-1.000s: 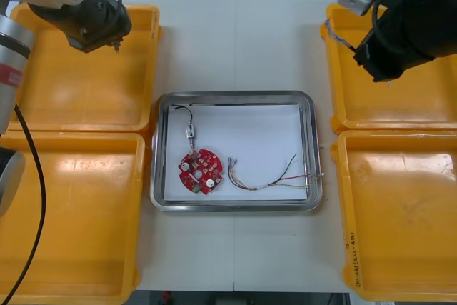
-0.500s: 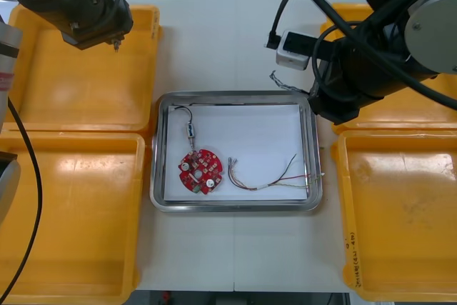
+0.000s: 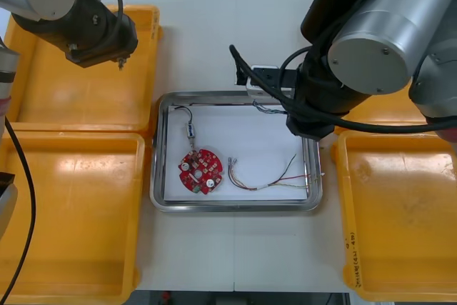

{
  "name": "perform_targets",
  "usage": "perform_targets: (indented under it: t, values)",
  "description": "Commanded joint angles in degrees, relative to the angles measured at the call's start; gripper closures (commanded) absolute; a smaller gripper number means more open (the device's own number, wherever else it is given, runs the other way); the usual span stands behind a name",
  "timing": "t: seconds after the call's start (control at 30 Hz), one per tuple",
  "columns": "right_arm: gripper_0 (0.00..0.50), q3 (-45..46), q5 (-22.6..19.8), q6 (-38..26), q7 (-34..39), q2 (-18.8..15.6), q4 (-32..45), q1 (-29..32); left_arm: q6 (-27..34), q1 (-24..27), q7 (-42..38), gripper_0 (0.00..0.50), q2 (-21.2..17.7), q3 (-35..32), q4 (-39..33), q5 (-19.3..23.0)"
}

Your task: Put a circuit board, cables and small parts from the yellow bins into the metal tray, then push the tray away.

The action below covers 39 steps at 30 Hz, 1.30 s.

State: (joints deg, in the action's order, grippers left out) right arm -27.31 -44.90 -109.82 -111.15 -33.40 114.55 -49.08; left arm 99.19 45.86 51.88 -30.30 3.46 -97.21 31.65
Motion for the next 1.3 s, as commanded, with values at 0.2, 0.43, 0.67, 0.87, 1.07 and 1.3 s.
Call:
perform_targets:
  t: [0.2, 0.43, 0.67, 0.87, 1.07, 1.3]
  values:
    - [0.500, -8.0, 3.8, 4.2, -3.2, 2.2, -4.6, -5.1, 4.6, -0.9, 6.3, 0.498, -1.3, -0.9, -5.7, 2.0]
    - [0.500, -10.2, 5.0, 9.3, -4.0, 5.4, -9.3, -5.7, 6.7, -2.4, 6.3, 0.499, -1.3, -0.9, -9.1, 3.4]
    - [0.500, -15.8, 8.4, 14.2, -4.2, 5.8, -12.0, -6.9, 7.1, -2.4, 6.0, 0.499, -1.3, -0.8, -9.9, 4.9]
    - [0.500, -19.5, 8.5, 17.7, -5.1, 6.3, -17.3, -8.2, 7.1, -2.4, 6.0, 0.498, -1.3, -0.8, -10.3, 5.4]
    - [0.500, -20.6, 8.8, 19.8, -6.3, 6.3, -20.7, -8.8, 7.1, -2.4, 6.0, 0.498, -1.3, -0.9, -10.3, 5.4]
    - [0.500, -21.4, 9.4, 21.7, -7.9, 6.3, -23.2, -8.9, 7.0, -2.4, 5.9, 0.498, -1.3, -0.9, -10.3, 5.4]
